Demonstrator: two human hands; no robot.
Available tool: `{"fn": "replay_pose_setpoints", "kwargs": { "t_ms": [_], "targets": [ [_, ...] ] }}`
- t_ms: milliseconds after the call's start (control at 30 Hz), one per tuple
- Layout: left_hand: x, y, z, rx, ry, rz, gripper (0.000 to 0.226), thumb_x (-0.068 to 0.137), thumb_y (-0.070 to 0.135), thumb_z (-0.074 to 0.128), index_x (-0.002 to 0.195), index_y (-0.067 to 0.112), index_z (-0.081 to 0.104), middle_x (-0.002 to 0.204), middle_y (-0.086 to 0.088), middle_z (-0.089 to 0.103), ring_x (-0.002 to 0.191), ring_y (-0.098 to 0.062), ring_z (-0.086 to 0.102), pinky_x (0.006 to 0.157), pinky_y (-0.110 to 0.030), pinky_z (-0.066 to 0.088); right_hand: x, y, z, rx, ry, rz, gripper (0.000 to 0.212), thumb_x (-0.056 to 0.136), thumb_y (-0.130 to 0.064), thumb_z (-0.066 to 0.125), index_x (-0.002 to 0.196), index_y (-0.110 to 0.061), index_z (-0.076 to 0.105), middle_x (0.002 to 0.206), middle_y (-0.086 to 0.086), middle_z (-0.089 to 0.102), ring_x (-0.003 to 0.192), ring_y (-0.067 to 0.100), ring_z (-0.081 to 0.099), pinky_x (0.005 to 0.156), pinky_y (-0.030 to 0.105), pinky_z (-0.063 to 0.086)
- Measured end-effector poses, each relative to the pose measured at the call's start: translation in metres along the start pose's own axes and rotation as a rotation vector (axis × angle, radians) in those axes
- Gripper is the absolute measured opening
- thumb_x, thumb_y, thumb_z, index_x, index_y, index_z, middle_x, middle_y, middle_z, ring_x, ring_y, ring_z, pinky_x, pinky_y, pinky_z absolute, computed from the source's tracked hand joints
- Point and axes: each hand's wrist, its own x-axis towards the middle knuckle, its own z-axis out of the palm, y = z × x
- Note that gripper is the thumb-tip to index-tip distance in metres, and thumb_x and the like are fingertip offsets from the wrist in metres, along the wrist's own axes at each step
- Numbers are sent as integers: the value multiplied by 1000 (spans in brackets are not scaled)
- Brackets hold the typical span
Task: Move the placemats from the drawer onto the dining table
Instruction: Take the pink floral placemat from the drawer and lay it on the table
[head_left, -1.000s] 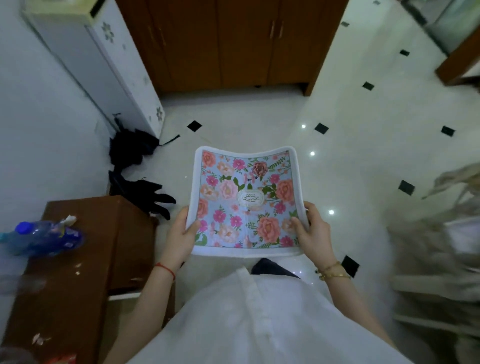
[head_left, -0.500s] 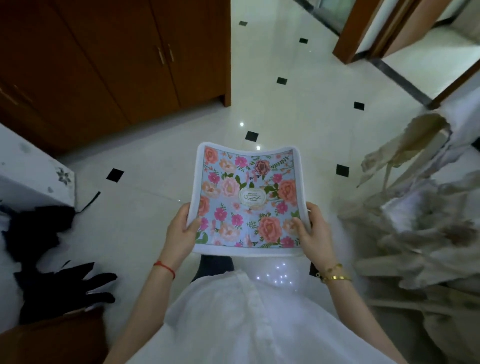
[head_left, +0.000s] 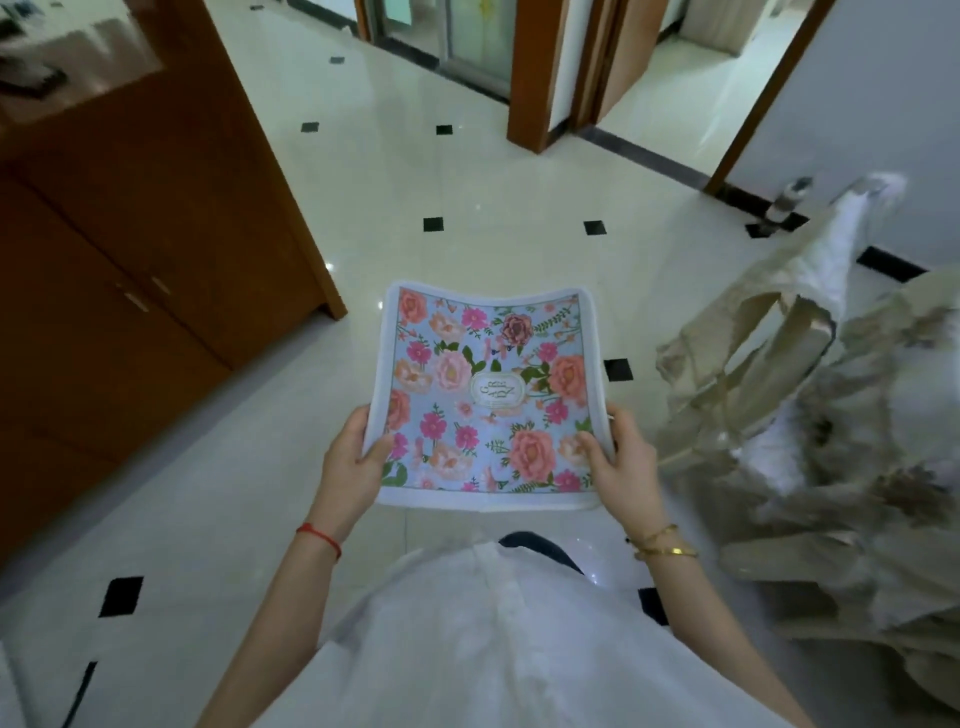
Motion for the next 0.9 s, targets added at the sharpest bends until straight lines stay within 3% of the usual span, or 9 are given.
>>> {"fn": "replay_pose_setpoints", "kwargs": {
  "t_ms": [67,167,233,400,533,700,800,900],
  "targets": [
    [45,15,4,36,-71,6,31,88,19,55,118,23,55,114,-4,66,103,-24,66,86,-49,55,27,2,2,-3,43,39,25,92,-15,58,114,-23,47,99,-5,64,86,5,65,69,21,55],
    [102,35,21,45,-160,10,29,94,9,53,121,20,55,114,-4,66,102,-23,66,86,-45,56,63,7,2,-15,119,110,26,91,-15,58,109,-28,45,99,0,63,87,11,65,69,18,53],
    [138,45,37,43,-212,11,31,95,4,51,123,17,55,114,-4,66,102,-22,66,85,-41,56,88,12,3,-13,157,165,25,91,-12,59,108,-24,46,95,-7,63,83,2,65,63,10,50],
    [240,69,87,81,-294,37,30,94,4,52,114,24,57,106,1,66,94,-20,65,75,-31,55,168,31,-4,9,229,257,24,91,-9,58,107,-23,47,87,-22,60,73,-11,62,58,9,49],
    [328,111,139,92,-352,57,30,94,5,52,113,27,58,109,-2,66,98,-23,65,79,-38,55,256,45,-31,5,289,252,23,90,-4,57,108,-18,50,87,-19,59,74,-14,59,59,3,43],
    [439,181,208,123,-389,121,28,89,21,55,117,26,57,111,-3,65,99,-24,65,83,-47,56,387,64,-83,-4,331,232,25,92,-12,57,116,-14,51,93,-17,63,83,0,64,68,24,55],
    [494,212,246,129,-386,130,25,92,16,54,116,23,57,110,-5,65,98,-24,65,84,-47,56,454,70,-108,-15,353,208,27,92,-10,57,117,-15,49,99,-9,62,88,3,62,73,15,50],
    [541,231,281,142,-393,107,26,95,10,52,118,22,56,111,-4,65,99,-22,65,85,-44,55,503,85,-122,-6,348,258,29,93,-13,56,120,-19,47,104,-15,61,94,-6,60,75,12,49]
  ]
}}
